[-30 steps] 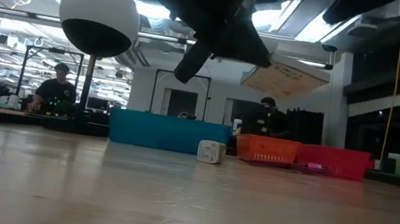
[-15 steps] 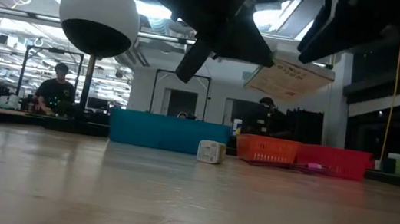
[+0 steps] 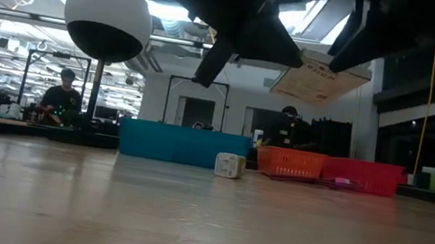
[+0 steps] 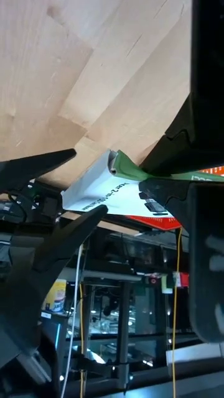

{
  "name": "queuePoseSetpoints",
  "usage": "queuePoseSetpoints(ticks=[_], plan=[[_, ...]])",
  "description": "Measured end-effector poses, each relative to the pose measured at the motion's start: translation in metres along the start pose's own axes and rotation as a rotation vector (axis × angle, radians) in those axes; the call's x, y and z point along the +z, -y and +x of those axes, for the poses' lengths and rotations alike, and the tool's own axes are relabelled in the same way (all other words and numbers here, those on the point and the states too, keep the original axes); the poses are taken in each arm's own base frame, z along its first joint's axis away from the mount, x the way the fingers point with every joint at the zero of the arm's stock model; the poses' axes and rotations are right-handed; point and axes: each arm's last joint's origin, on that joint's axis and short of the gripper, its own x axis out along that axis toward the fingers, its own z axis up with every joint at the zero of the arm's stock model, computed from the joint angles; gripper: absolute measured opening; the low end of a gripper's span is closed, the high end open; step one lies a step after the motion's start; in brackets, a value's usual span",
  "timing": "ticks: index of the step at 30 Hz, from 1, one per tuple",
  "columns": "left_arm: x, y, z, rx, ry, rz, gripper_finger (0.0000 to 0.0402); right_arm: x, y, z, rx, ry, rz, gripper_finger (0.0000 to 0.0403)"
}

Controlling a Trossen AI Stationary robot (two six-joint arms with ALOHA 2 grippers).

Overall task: Pick and place items into bin
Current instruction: Put the white card reader box into the orange bin

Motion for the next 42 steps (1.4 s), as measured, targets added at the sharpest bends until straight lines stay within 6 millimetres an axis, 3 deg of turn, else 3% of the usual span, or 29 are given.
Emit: queuePoseSetpoints(ticks=[7, 28, 32, 42], plan=[[0.0083, -0.0028, -0.0053, 0.022, 0.04, 0.016, 0.0003, -0.0036, 0.0028, 0.0, -0.02, -0.026, 0.011, 0.0169], [0.0053, -0.0073, -0.0088, 0.004, 0.043, -0.058, 0.0003, 0.0003, 0.0014, 0.0004, -0.015, 0.006, 0.054, 0.0164], [0.0052, -0.0072, -0.0088, 0.004, 0.041, -0.056, 0.0003, 0.0003, 0.0015, 0.0005, -0.016, 0.006, 0.053, 0.0133], [0.0075, -0.0064, -0.0098, 0.008, 0.036, -0.054, 0.0003, -0.0002, 0.002, 0.0004, -0.025, 0.006, 0.045, 0.0012]])
